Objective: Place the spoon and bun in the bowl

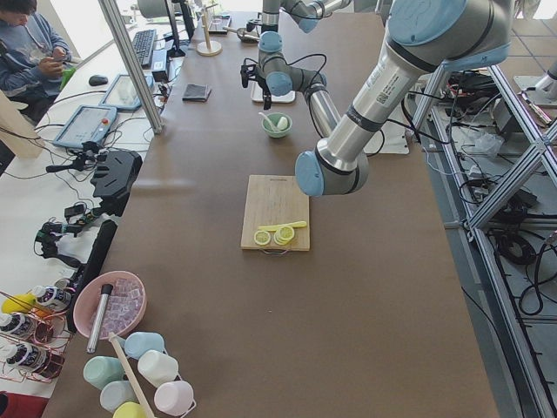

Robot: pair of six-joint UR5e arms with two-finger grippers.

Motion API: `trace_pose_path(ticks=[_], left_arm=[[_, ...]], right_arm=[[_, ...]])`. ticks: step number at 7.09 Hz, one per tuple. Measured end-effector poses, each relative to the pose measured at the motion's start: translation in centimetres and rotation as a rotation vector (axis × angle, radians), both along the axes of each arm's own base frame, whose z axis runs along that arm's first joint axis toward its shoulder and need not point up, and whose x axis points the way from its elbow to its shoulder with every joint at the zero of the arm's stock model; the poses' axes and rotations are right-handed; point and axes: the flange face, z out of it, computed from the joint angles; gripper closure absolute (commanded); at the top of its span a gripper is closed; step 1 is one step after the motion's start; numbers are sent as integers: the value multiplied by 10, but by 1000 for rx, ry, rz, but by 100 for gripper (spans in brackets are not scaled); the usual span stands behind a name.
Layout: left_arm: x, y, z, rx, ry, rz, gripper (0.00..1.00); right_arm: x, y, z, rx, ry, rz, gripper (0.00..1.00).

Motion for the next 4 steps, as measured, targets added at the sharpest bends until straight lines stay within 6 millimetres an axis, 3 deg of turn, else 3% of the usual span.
trace_pose_path(ticks=[1,2,4], left_arm=[[-45,-19,34,35,-24,9,2],[-104,-40,79,93,-62,31,2],[-242,-74,192,243,-188,95,2]], right_arm=[[14,-5,11,9,14,4,0],[37,-12,31,39,39,-13,0],[113,-26,86,115,99,-55,0]])
